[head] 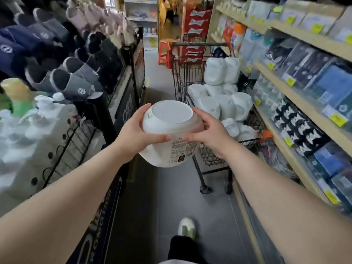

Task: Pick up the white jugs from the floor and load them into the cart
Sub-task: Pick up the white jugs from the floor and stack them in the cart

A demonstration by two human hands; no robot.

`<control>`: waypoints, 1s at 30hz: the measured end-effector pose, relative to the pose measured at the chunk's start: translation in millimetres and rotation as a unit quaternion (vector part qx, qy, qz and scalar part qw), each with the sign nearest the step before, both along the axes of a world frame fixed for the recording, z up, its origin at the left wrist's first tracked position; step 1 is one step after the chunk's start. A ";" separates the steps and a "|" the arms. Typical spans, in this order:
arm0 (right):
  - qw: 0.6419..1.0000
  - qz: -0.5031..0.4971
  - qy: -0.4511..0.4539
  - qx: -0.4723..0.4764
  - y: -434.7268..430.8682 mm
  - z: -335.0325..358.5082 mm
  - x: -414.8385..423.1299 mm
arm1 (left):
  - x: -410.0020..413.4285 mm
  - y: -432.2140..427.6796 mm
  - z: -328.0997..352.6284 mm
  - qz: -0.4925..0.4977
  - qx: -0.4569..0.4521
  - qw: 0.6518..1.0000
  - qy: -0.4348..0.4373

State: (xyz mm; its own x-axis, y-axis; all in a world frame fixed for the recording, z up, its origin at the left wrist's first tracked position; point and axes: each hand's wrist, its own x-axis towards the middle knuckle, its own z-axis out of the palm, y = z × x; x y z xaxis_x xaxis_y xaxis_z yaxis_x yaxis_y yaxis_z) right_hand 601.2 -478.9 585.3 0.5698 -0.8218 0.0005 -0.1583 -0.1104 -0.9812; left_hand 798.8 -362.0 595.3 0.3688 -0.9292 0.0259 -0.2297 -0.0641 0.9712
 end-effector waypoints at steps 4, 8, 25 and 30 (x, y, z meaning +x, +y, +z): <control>1.000 -0.007 -0.008 -0.002 -88.0 -4.2 33.8 | 33.0 -91.5 2.3 -0.008 -0.001 1.000 -0.010; 1.000 -0.005 -0.009 -0.009 -177.7 1.5 64.1 | 62.1 -181.0 9.5 -0.002 -0.007 1.000 -0.021; 0.984 -0.165 0.068 0.023 -442.5 -14.2 170.1 | 199.2 -534.3 -5.0 -0.223 0.027 0.972 -0.071; 0.955 -0.278 0.093 0.037 -482.5 -20.4 167.1 | 195.5 -626.9 -12.5 -0.326 0.043 0.940 -0.089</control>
State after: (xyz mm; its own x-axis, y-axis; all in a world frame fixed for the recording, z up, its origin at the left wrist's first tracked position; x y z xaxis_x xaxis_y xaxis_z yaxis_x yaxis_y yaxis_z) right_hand 768.3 -961.4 564.8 0.0303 -0.9912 -0.1288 -0.3444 0.1106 -0.9323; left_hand 994.4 -988.9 582.8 -0.2824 -0.9578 -0.0528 -0.4067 0.0697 0.9109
